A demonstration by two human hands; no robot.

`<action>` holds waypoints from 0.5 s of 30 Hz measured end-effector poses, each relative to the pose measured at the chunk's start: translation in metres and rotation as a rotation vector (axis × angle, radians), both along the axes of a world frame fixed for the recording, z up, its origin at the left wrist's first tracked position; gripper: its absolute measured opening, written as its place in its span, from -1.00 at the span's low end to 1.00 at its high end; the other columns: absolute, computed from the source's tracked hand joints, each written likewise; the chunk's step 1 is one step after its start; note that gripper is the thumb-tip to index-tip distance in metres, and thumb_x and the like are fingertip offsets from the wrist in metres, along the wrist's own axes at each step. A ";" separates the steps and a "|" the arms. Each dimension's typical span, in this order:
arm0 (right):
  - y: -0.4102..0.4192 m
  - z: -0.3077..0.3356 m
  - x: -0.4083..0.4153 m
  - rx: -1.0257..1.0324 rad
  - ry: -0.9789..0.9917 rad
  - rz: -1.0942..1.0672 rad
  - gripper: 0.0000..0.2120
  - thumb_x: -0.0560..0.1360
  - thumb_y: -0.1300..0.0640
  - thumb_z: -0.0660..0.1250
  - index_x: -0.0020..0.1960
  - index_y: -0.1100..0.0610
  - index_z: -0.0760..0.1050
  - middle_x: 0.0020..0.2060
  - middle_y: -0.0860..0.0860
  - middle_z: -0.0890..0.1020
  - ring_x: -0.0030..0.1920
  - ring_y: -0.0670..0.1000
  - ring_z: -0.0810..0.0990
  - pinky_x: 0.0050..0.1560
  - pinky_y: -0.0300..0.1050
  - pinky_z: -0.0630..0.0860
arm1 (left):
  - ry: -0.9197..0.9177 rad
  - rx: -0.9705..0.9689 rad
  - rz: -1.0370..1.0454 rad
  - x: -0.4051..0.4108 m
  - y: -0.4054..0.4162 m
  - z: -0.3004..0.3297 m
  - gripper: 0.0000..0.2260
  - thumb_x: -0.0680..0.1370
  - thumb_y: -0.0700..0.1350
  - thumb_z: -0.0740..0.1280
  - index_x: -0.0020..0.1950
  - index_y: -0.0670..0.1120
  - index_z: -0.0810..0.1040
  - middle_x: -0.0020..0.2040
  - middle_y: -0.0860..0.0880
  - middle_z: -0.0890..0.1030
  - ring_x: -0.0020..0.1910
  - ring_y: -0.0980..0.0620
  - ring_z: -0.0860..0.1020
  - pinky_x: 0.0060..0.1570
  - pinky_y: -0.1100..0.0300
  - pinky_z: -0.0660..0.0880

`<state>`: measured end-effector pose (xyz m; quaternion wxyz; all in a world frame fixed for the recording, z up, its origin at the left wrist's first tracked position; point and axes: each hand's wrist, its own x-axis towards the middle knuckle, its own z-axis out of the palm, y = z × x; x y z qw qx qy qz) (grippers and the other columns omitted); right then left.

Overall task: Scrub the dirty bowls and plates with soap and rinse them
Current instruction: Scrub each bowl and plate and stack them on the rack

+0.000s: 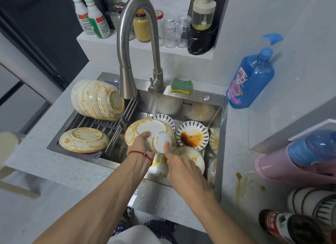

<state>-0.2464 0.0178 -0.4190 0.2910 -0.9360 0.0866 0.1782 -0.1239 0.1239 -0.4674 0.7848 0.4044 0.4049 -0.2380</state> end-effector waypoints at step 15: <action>-0.024 -0.010 0.035 0.147 0.039 -0.210 -0.48 0.71 0.09 0.09 0.63 -0.19 0.13 0.21 0.07 0.57 0.15 0.15 0.57 0.16 0.19 0.56 | -0.284 0.358 -0.033 -0.010 0.016 -0.006 -0.46 0.35 -0.48 0.45 0.28 -0.13 0.55 0.15 -0.17 0.64 0.09 -0.19 0.63 -0.02 -0.11 0.66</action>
